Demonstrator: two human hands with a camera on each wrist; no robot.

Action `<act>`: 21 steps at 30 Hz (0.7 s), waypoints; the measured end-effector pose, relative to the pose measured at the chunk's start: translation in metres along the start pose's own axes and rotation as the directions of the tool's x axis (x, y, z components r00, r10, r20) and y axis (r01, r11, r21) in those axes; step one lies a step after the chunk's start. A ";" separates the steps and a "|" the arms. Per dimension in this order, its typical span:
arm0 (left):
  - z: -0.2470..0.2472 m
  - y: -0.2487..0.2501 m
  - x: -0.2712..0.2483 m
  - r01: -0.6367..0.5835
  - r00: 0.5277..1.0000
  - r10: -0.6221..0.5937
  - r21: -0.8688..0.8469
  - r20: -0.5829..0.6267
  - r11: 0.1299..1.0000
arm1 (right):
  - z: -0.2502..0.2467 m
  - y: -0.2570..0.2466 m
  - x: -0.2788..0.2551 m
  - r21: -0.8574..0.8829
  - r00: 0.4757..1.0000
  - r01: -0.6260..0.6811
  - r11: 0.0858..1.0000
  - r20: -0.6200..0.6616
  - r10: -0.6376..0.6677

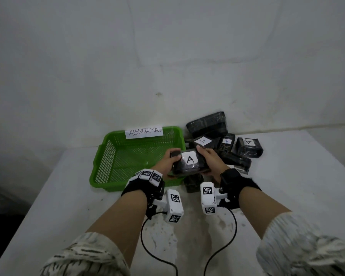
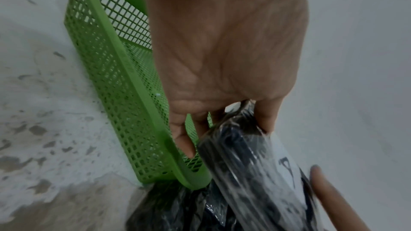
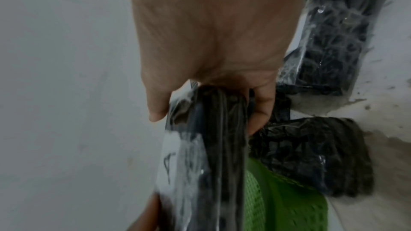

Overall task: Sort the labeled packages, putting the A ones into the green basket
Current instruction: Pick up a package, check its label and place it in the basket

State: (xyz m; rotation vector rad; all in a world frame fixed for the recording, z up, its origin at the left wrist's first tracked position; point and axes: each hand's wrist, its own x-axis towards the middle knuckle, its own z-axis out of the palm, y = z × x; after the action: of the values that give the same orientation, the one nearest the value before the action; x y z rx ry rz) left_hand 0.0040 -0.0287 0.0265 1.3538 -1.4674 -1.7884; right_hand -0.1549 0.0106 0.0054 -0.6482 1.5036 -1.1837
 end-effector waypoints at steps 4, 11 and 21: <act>-0.003 0.000 -0.010 -0.012 0.998 0.007 -0.082 -0.061 0.997 | 0.019 0.004 -0.001 -0.032 0.999 0.014 0.999 0.032 -0.013; -0.030 0.002 -0.016 -0.106 0.991 0.093 -0.152 -0.093 0.983 | 0.040 0.000 -0.019 0.083 0.983 -0.103 0.991 0.163 0.089; -0.052 -0.004 -0.026 -0.020 0.996 0.058 -0.457 0.069 0.889 | 0.060 0.000 -0.029 0.146 0.992 0.012 0.989 0.122 -0.030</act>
State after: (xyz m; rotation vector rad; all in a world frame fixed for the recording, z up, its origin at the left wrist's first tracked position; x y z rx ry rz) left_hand 0.0614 -0.0303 0.0357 1.0125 -1.0065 -2.0175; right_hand -0.0904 0.0156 0.0202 -0.6281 1.2973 -1.2338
